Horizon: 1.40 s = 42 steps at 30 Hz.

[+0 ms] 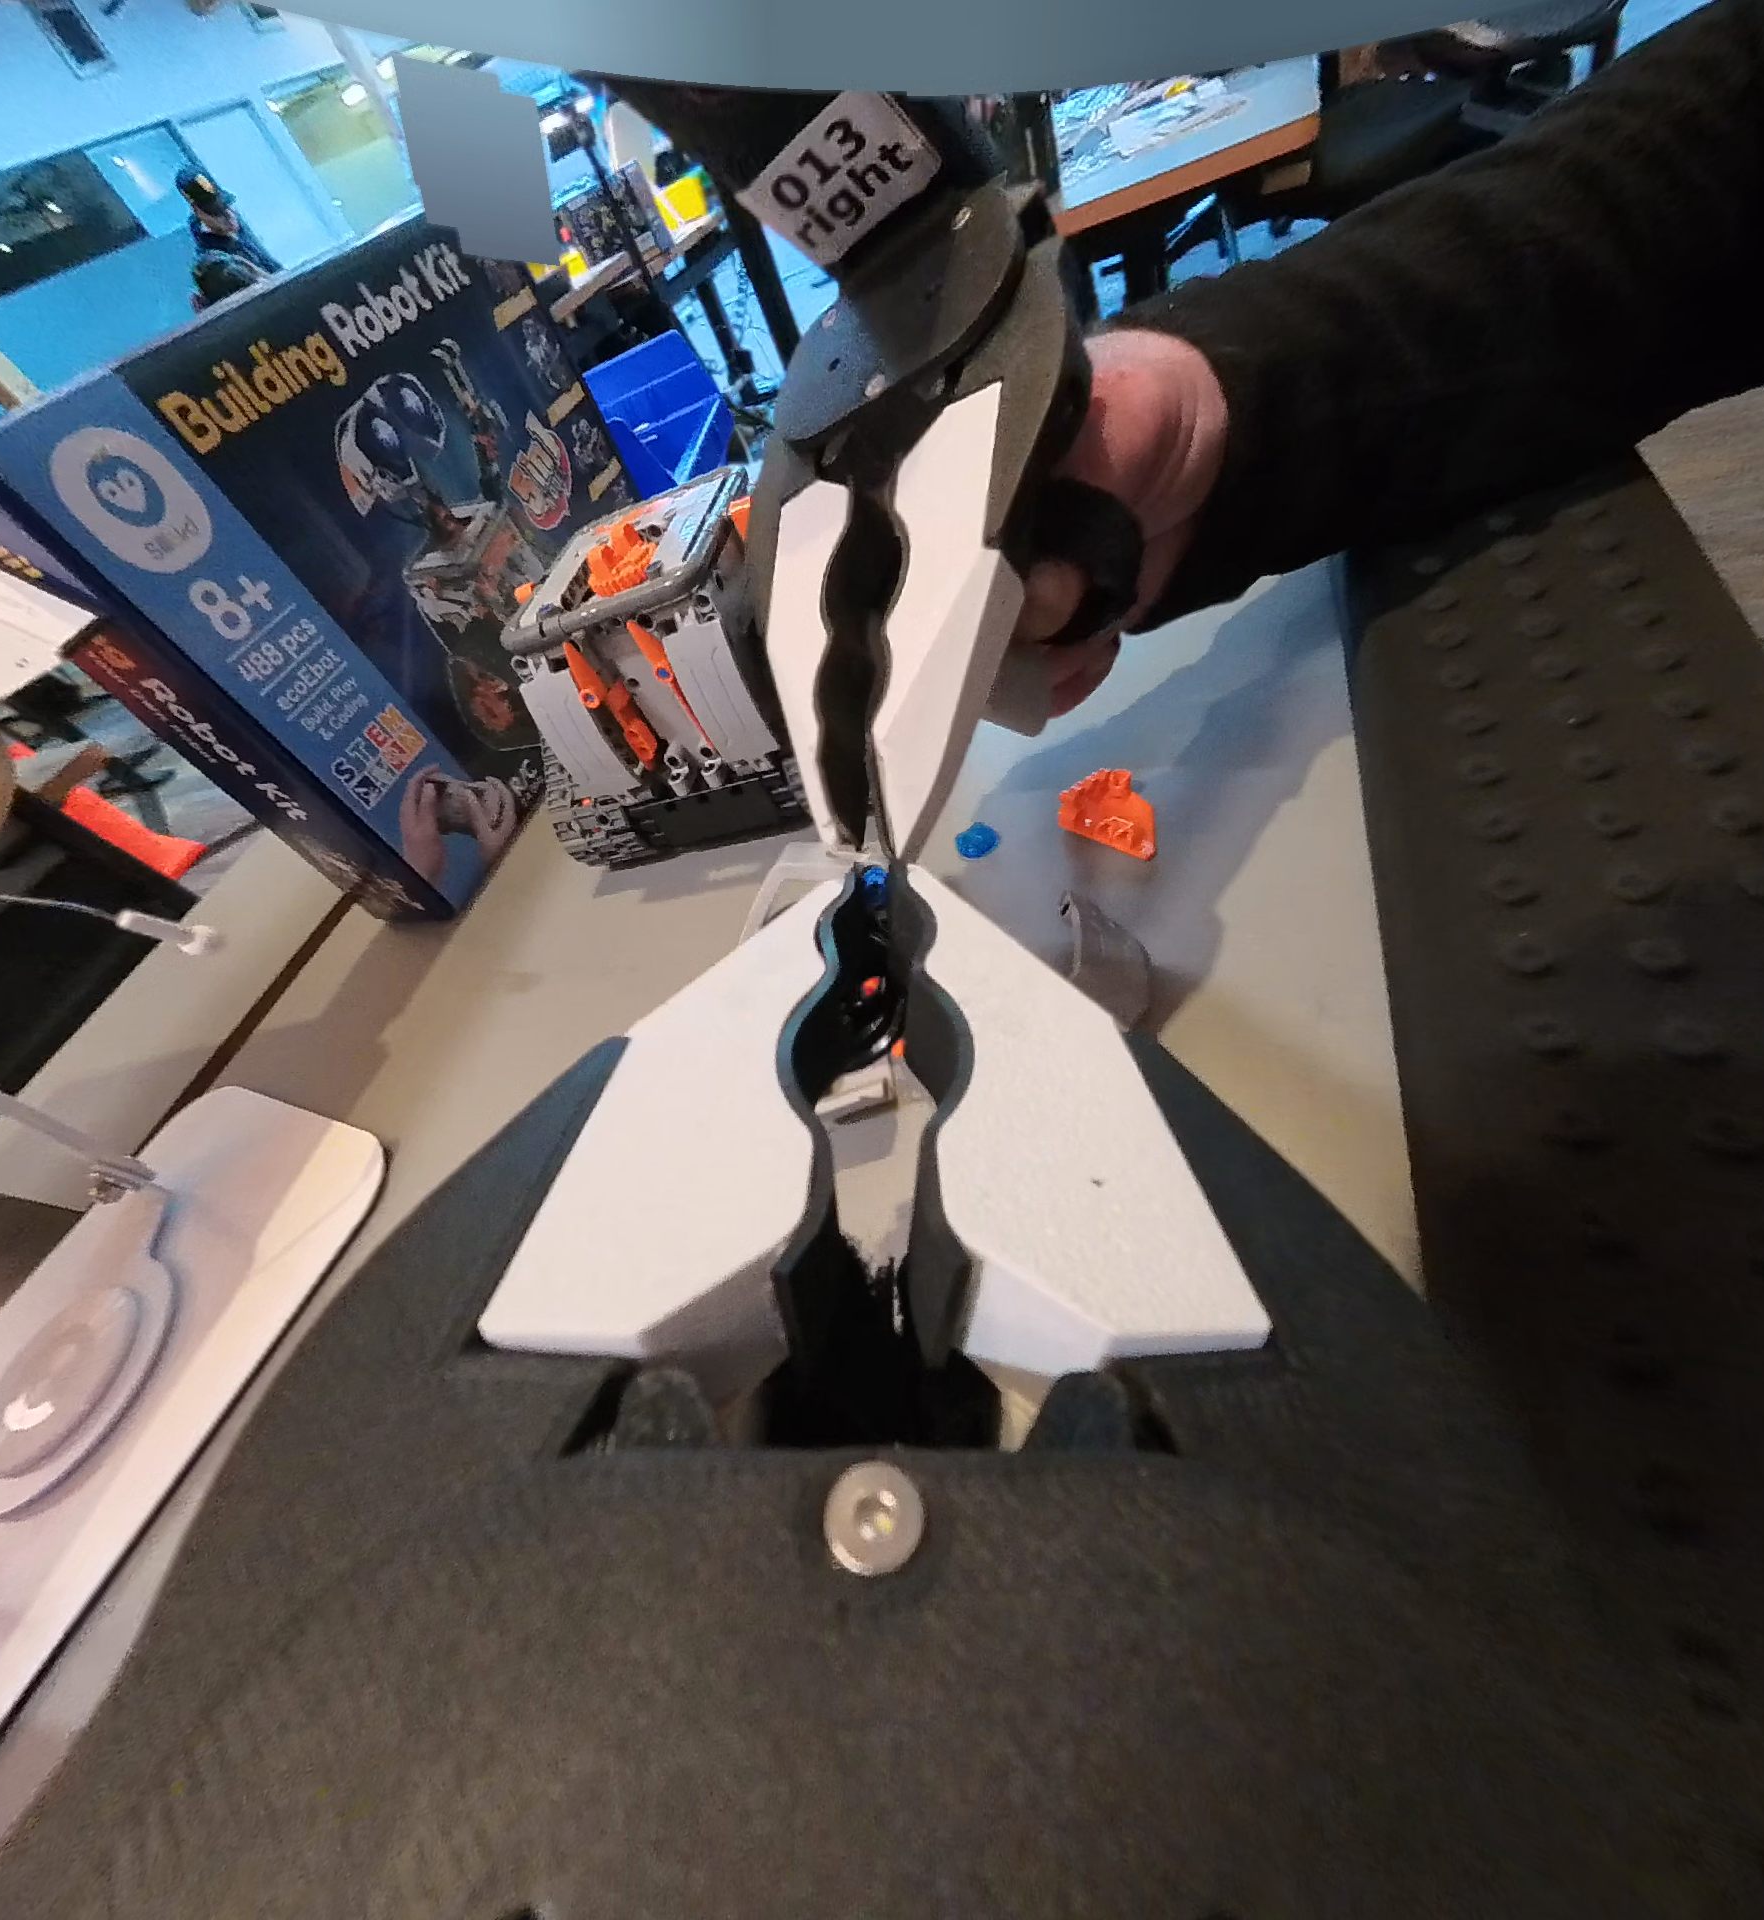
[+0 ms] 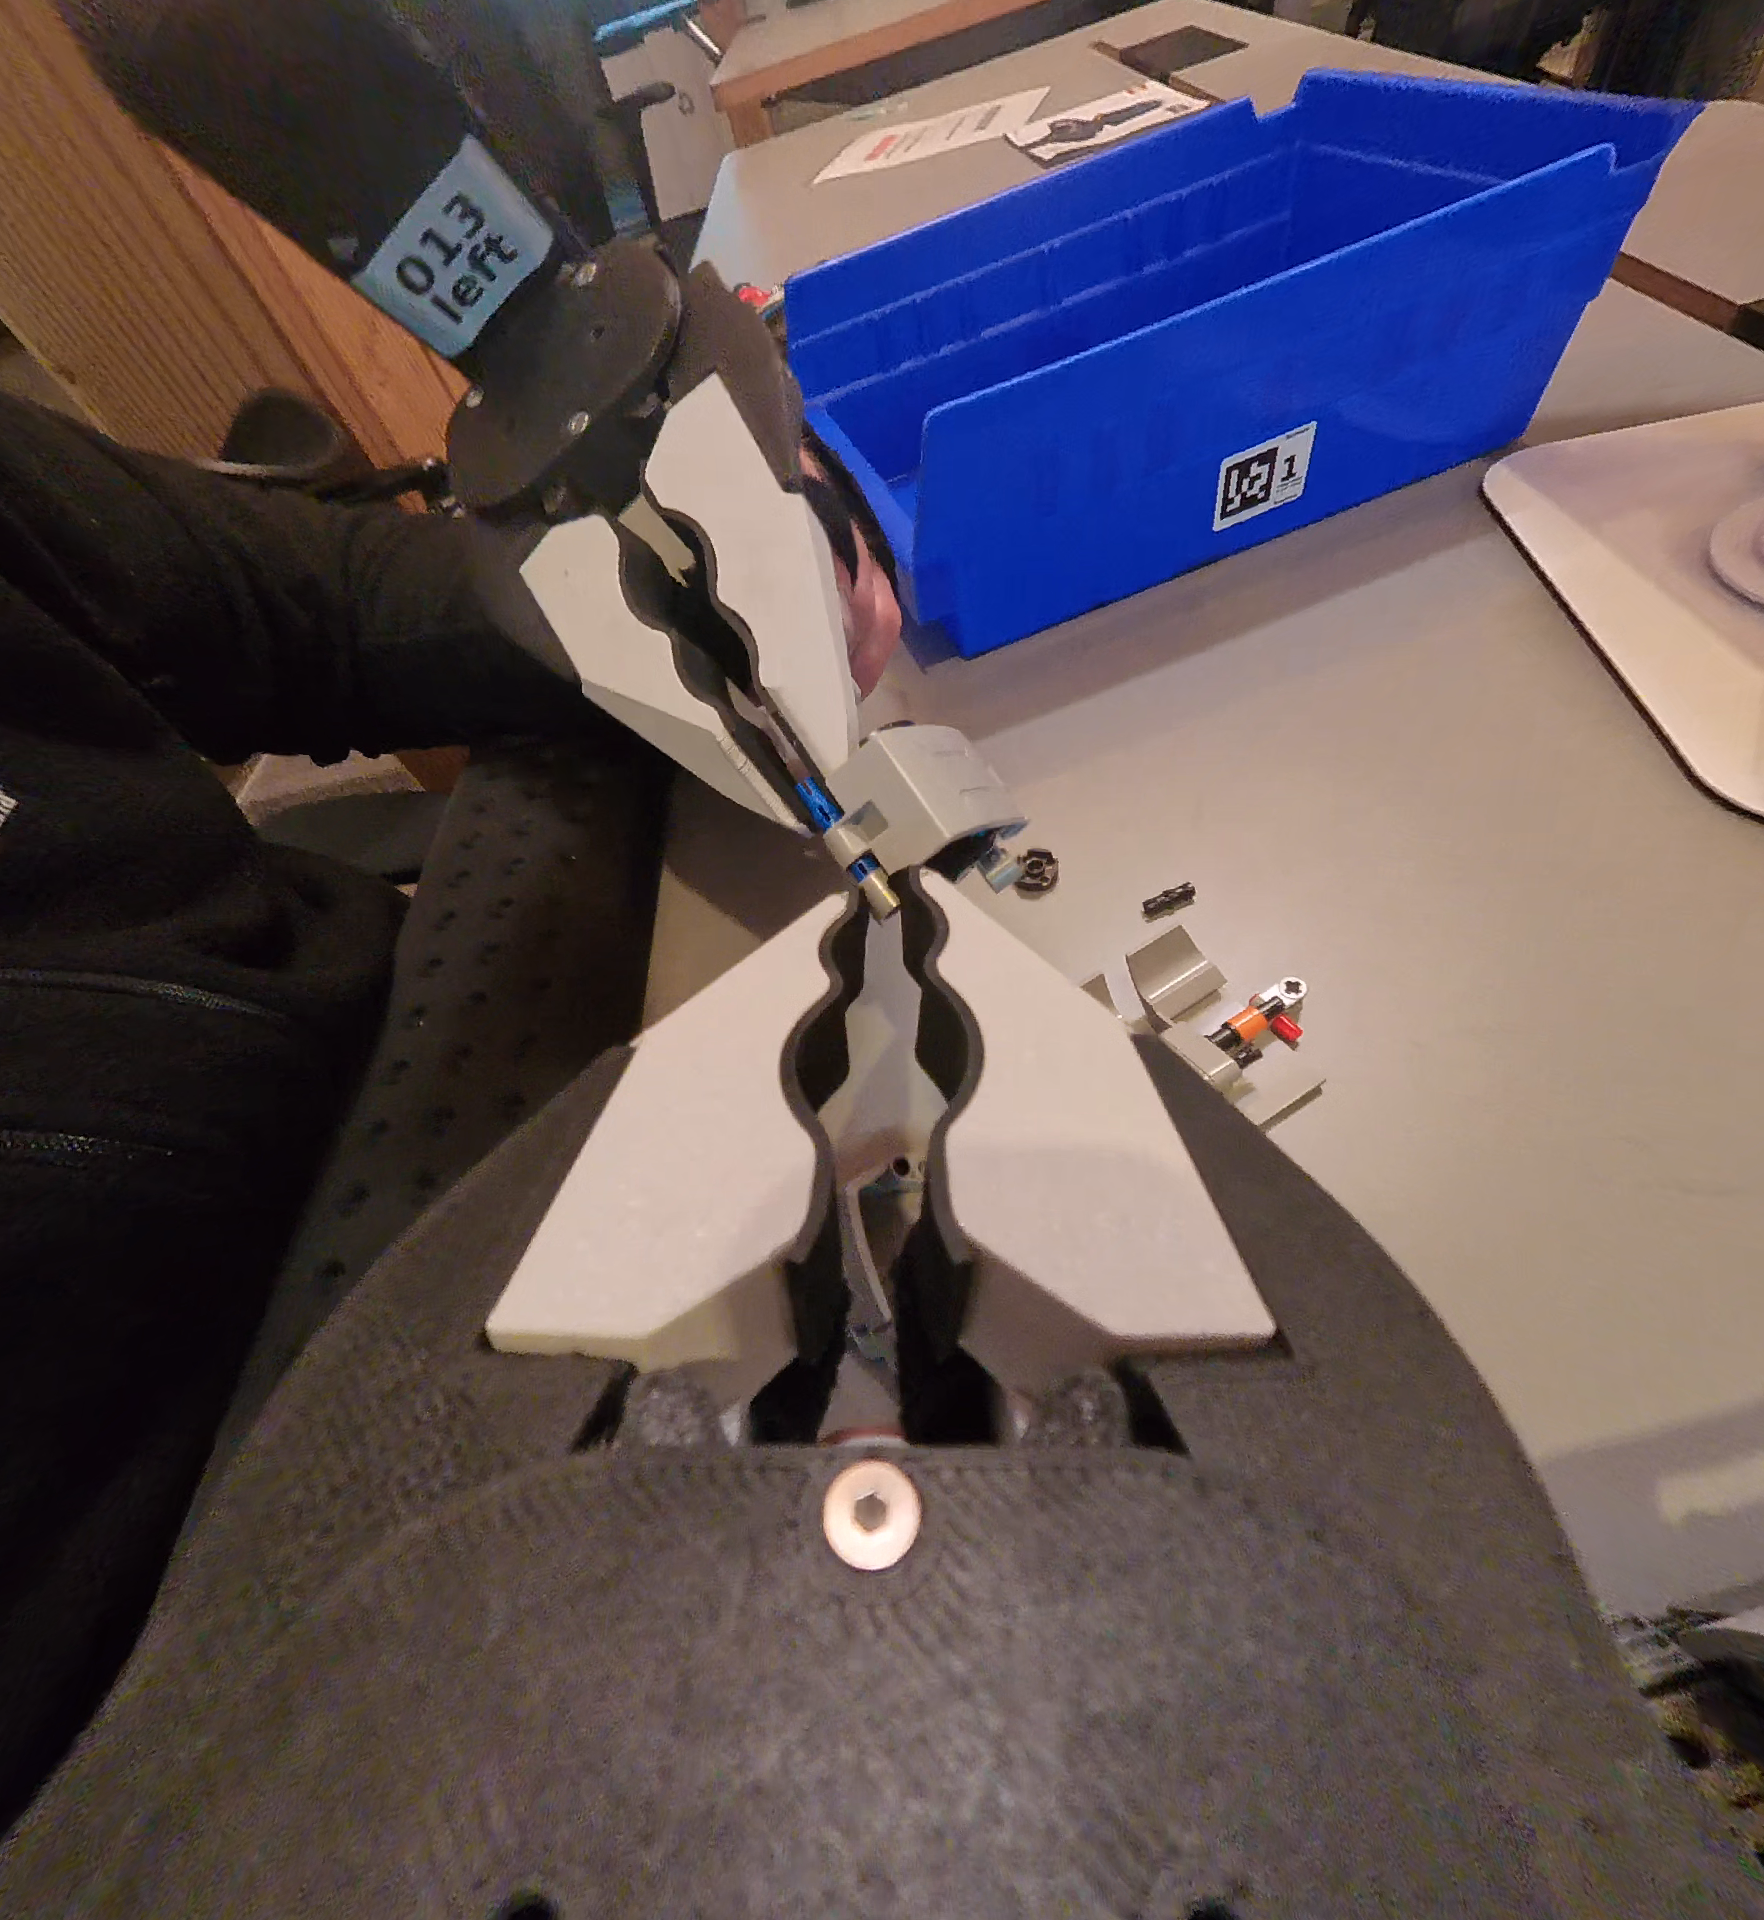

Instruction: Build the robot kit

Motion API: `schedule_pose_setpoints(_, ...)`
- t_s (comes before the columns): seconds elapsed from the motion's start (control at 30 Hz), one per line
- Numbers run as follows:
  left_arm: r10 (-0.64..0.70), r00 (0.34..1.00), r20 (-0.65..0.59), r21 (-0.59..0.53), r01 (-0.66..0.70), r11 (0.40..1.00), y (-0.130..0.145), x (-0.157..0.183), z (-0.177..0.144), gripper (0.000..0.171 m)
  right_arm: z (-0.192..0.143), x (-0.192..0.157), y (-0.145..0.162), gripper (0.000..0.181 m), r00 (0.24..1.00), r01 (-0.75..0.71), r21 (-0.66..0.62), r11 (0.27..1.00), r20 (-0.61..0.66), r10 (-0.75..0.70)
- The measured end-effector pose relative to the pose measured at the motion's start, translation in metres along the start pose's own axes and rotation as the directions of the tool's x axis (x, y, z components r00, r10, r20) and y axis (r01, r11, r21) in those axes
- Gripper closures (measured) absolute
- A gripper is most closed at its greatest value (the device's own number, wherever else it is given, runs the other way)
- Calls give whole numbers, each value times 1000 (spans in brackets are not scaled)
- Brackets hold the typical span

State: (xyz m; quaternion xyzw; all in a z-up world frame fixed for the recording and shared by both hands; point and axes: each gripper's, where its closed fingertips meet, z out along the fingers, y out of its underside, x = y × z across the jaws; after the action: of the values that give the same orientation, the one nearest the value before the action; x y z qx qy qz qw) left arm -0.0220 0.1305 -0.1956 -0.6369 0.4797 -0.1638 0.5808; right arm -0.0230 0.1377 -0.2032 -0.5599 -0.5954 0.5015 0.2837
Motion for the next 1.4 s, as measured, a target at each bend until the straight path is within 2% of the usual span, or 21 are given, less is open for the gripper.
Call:
schedule_pose_setpoints(0.27, 74, 996, 43, 3, -74, 997, -3, -1, -2, 171, -3, -2, -7, 178, 996, -76, 65, 995, 58, 72)
schedule_pose_setpoints(0.37, 98, 994, 57, -8, -97, 995, -2, -1, -1, 171, -9, -6, -18, 181, 989, -113, 128, 985, 114, 99)
schedule_pose_setpoints(0.53, 101, 991, 92, 2, -102, 995, -7, -4, -1, 171, -10, -5, -21, 181, 996, -60, 134, 989, 72, 51)
schedule_pose_setpoints(0.67, 21, 995, 95, 44, -26, 999, -14, -10, -3, 170, -12, -3, -27, 180, 999, 50, 145, 988, -18, -48)
schedule_pose_setpoints(0.97, -101, 993, 66, 121, 93, 988, -21, -16, -6, 170, -17, -3, -33, 167, 992, 126, 175, 977, -53, -118)
schedule_pose_setpoints(1.07, -179, 983, 48, 168, 168, 971, -24, -24, -12, 170, -21, 5, -32, 169, 989, 136, 167, 977, -82, -124)
schedule_pose_setpoints(1.4, -211, 977, -26, 185, 212, 960, -26, -16, -8, 171, -13, -3, -32, 175, 991, 130, 191, 973, -36, -126)
